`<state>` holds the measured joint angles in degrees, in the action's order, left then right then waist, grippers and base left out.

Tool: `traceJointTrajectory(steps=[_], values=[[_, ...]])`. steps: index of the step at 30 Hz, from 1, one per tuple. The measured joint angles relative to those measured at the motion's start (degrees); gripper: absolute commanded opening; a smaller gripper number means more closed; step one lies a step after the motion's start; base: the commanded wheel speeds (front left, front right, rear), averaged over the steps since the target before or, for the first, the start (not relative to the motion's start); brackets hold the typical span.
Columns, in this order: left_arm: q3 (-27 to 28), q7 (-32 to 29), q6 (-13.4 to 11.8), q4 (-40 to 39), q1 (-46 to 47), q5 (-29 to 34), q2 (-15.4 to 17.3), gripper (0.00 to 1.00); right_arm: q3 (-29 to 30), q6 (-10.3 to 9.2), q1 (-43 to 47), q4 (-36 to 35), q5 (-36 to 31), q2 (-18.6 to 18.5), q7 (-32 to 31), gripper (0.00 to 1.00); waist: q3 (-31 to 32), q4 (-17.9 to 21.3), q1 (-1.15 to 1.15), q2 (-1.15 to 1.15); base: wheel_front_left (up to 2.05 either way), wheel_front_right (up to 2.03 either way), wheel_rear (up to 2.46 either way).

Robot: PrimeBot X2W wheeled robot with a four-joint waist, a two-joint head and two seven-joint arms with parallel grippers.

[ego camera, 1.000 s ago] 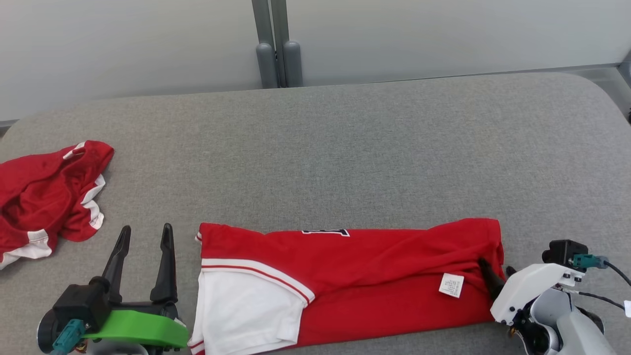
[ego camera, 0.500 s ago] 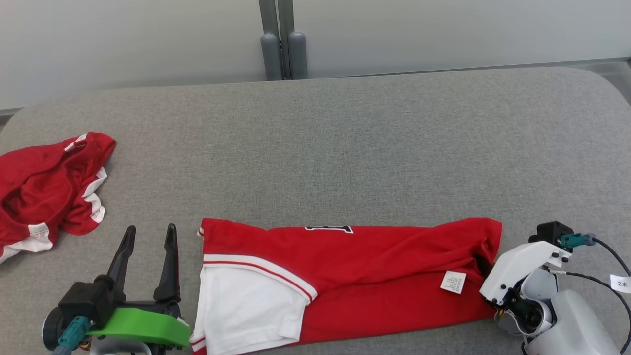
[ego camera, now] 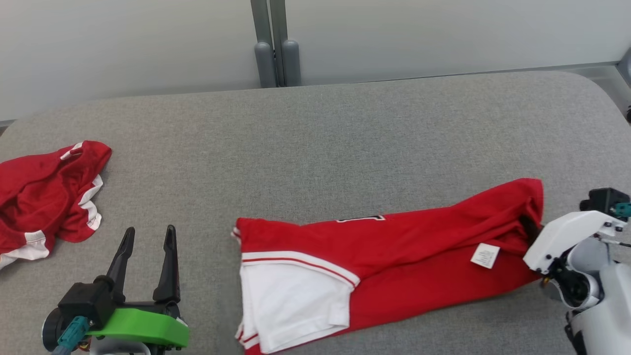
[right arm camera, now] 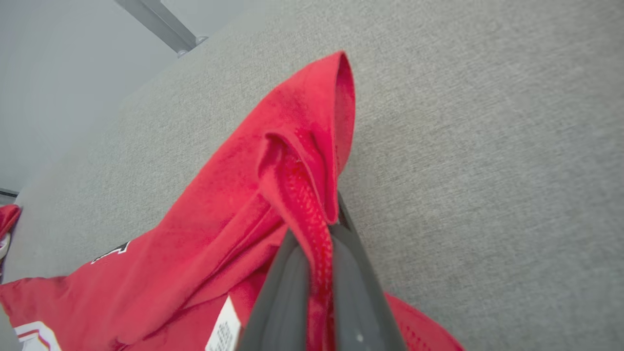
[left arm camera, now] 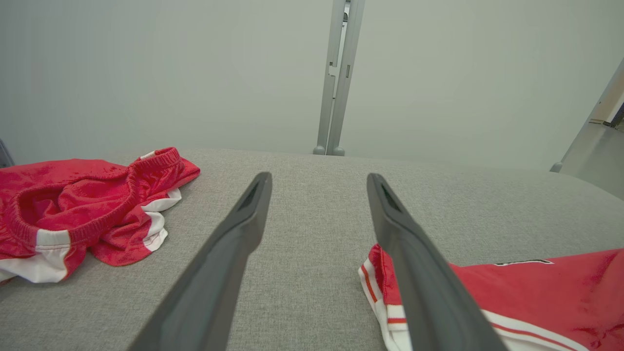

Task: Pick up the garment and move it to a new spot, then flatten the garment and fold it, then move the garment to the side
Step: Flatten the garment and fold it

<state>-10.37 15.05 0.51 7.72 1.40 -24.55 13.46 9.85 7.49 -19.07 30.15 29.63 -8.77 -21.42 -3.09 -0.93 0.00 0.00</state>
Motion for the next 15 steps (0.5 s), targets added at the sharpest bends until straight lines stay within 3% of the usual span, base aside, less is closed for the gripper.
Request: traceJointTrajectory(steps=[3,7,15], values=[[0.19,0.0,0.2,-0.01,-0.03,0.1,-0.05,1.0,1.6,0.0,0.01,-0.6,-1.94,-2.55,-0.27,0.0,0.14,0.13,0.0,0.0,0.0,0.0,0.0],[0.54,0.0,0.42,0.11,-0.19,0.31,-0.22,1.0,1.74,0.0,-0.01,-3.85,-2.2,-2.85,-1.29,0.0,0.63,0.31,0.0,0.0,0.0,0.0,0.0],[0.48,0.0,0.81,1.03,-0.59,0.55,-0.71,1.0,-3.67,0.0,2.29,-15.8,0.87,1.87,-5.37,0.0,2.2,-0.4,0.0,0.0,0.0,0.0,0.0]])
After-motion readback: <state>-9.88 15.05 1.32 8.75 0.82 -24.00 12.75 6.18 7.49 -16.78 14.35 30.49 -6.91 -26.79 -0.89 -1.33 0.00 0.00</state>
